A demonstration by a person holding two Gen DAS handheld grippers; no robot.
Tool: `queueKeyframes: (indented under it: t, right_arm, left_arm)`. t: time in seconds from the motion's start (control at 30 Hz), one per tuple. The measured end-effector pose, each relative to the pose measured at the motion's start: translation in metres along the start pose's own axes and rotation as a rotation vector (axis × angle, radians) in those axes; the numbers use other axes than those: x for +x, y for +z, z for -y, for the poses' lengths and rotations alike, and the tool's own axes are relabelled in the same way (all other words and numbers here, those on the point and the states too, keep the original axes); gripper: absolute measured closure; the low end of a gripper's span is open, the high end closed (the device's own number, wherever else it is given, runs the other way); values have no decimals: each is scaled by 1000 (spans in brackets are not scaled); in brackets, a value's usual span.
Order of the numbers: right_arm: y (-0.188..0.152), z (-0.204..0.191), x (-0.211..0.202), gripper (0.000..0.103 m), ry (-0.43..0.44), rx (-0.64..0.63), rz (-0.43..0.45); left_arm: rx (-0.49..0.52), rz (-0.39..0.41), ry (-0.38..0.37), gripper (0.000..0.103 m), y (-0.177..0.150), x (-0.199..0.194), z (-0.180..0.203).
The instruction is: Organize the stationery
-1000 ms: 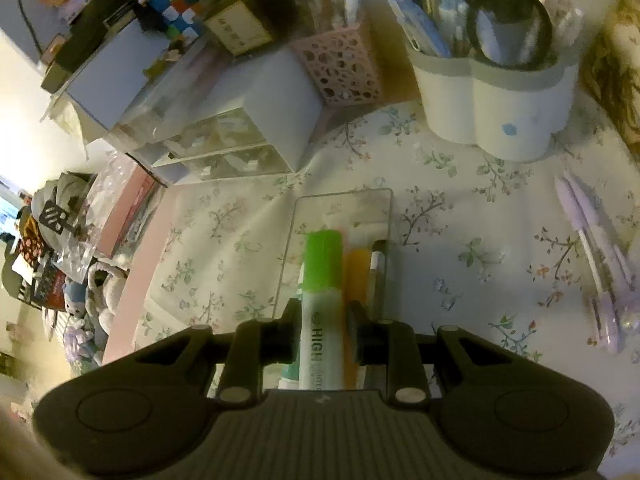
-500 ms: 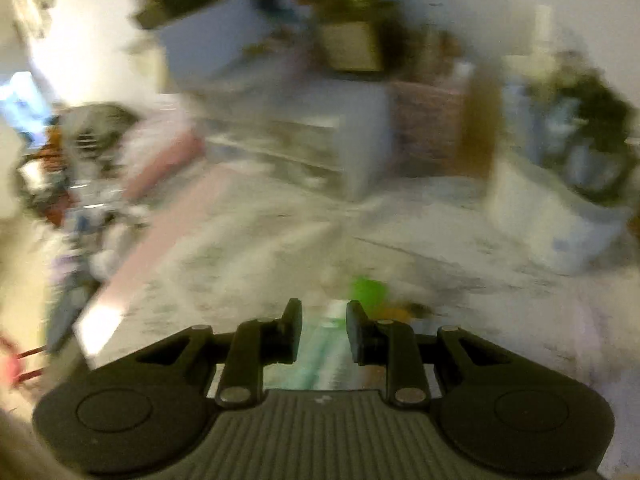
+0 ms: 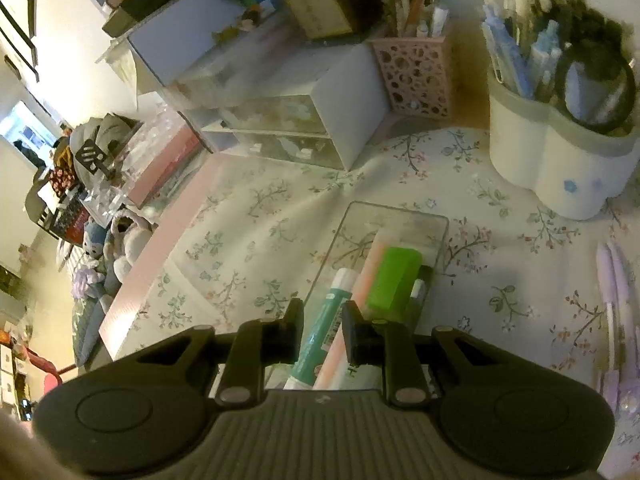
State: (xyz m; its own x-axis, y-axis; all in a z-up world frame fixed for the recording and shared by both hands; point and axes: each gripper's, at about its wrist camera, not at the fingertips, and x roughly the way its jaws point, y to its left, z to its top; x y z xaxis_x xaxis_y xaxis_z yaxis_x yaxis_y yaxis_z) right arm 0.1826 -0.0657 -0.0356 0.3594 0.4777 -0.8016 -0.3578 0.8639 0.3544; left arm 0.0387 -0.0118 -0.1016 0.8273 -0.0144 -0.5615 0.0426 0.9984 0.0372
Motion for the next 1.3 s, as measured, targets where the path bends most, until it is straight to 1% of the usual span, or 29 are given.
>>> queueKeyframes:
  t: [0.1,0.17,0.23,0.3,0.37,0.47,0.53,0.7,0.83,0.93,1.07,1.23,1.3]
  right_arm:
    - [-4,5,-12,80,25,25,50]
    - [-9,21,-33,80,38,74,124]
    - [-14,42,-53,80,14,133,193]
    - [-20,68,-73,80,-34,196,255]
    - [-29,94,-87,80,-100,242,293]
    - [-43,126,-99,79,-215,294,316]
    - [-50,140,-101,79,-238,319,312]
    - [-64,158,-94,79,-307,313,284]
    - [-72,167,-89,80,-311,308,255]
    - [-62,161,-84,80,-300,247,237]
    - [-40,159,-66,80,-325,158,161]
    - [-24,161,-43,80,-322,89,67]
    - [-22,160,-37,79,-305,71,52]
  left_arm:
    - [1,0,0,30,0,0,0]
    - [0,0,0,30,0,0,0]
    - [0,-1,0,30,0,0,0]
    - [0,-1,-2,30,0,0,0]
    - [-1,-1,-2,31,0,0,0]
    - [-3,-1,-2,31,0,0,1]
    - [-3,-2,-3,31,0,0,0]
    - [-4,-6,-2,31,1,0,1]
    - [-4,-13,-3,31,2,1,0]
    - [-6,-17,-3,31,3,1,0]
    - [-6,-16,-1,31,2,1,1]
    - [-3,-14,0,31,2,1,1]
    - [-2,-14,-2,31,3,1,1]
